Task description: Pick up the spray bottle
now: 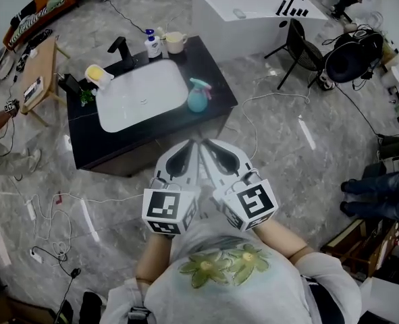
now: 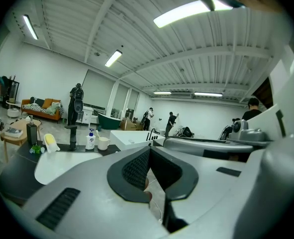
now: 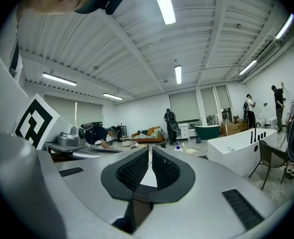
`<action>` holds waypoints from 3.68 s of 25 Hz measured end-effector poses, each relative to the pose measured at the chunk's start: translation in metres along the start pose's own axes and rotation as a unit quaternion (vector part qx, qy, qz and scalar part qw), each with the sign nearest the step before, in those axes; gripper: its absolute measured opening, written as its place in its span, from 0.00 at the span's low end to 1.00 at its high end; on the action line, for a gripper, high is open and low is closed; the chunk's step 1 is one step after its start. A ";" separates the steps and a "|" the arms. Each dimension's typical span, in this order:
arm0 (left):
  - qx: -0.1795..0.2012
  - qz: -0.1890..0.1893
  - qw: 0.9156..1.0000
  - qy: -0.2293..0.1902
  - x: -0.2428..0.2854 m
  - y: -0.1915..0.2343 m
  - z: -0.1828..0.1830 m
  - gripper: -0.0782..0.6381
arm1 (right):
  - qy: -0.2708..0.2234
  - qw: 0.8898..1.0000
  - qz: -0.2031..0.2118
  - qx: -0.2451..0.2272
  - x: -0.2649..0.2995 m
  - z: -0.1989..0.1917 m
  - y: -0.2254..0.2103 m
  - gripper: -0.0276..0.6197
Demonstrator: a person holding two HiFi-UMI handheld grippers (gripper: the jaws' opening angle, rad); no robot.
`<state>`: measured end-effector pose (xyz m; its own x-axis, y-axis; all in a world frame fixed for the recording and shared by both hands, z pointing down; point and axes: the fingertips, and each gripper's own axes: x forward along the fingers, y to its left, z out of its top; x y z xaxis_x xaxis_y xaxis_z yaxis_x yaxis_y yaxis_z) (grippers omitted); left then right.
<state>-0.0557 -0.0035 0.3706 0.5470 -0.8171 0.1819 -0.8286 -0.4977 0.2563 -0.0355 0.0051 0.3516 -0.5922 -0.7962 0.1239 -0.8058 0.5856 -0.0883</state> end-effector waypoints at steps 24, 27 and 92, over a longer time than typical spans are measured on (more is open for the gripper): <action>-0.018 0.017 0.999 0.040 0.088 0.045 0.008 0.12 | 0.053 0.998 0.016 0.001 0.079 -0.010 -0.073 0.09; -0.019 0.017 0.999 0.041 0.097 0.049 0.008 0.12 | 0.057 0.998 0.016 -0.016 0.086 -0.012 -0.079 0.09; -0.016 0.093 0.994 0.063 0.166 0.107 -0.006 0.12 | 0.180 0.981 0.064 -0.034 0.176 -0.105 -0.165 0.19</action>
<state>-0.0531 -0.1910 0.4345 0.3960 -0.8508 0.3455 -0.9141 -0.3297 0.2358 -0.0062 -0.2157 0.4916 -0.6389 -0.6175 0.4587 -0.7158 0.6956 -0.0607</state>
